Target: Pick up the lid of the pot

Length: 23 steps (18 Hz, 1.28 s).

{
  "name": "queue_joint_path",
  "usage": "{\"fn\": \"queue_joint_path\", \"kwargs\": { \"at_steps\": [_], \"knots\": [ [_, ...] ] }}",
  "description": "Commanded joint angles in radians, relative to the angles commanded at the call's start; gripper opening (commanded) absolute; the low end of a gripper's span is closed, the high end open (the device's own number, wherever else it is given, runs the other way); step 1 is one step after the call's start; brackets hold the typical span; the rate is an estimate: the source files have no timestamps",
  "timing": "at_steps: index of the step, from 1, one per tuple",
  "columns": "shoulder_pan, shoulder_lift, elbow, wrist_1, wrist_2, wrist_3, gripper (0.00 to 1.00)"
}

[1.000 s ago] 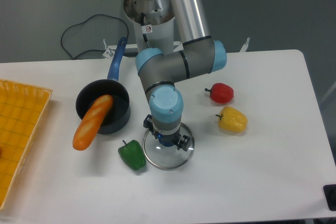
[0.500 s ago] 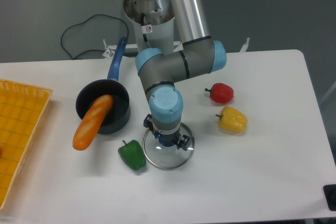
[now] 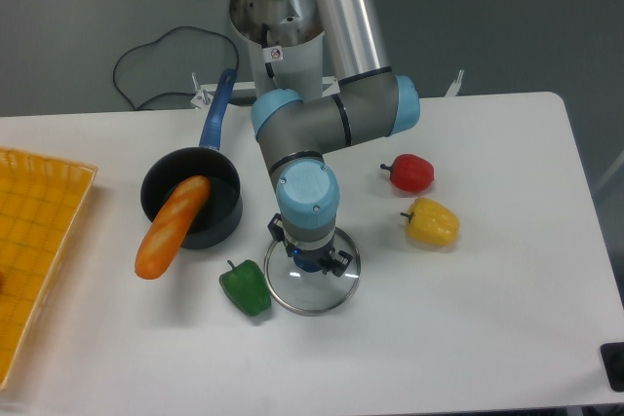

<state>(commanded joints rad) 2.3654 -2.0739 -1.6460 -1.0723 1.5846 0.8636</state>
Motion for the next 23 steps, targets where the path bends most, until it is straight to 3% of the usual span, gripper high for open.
{"fn": "queue_joint_path", "kwargs": {
  "at_steps": [6, 10, 12, 23],
  "knots": [
    [0.002, 0.015, 0.032, -0.020, -0.008, 0.005, 0.44],
    [0.003, 0.015, 0.104, -0.147, -0.002, 0.024, 0.44],
    [0.005, 0.020, 0.123, -0.182, -0.003, 0.035, 0.44],
    [-0.021, 0.087, 0.156, -0.179, -0.075, 0.078, 0.44]
  ]
}}
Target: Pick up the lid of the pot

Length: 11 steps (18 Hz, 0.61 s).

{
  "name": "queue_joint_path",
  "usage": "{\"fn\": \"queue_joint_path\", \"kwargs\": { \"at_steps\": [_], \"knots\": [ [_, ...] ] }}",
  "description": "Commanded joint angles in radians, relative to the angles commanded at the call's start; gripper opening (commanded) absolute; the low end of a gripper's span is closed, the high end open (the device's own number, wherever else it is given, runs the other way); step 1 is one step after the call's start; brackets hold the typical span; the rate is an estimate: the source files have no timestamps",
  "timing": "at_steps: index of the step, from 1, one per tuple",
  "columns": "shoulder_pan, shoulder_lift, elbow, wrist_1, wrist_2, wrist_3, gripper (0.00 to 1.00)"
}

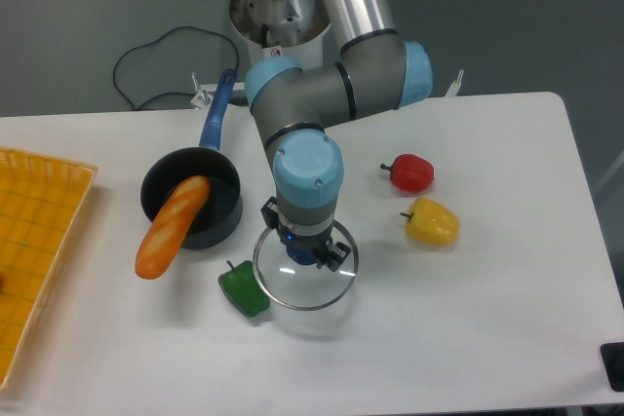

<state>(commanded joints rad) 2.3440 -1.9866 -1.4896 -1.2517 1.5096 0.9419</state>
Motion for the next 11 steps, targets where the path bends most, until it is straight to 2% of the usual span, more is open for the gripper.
{"fn": "queue_joint_path", "kwargs": {
  "at_steps": [11],
  "knots": [
    [-0.019, 0.003, -0.008, 0.002, -0.009, 0.000, 0.44]
  ]
}}
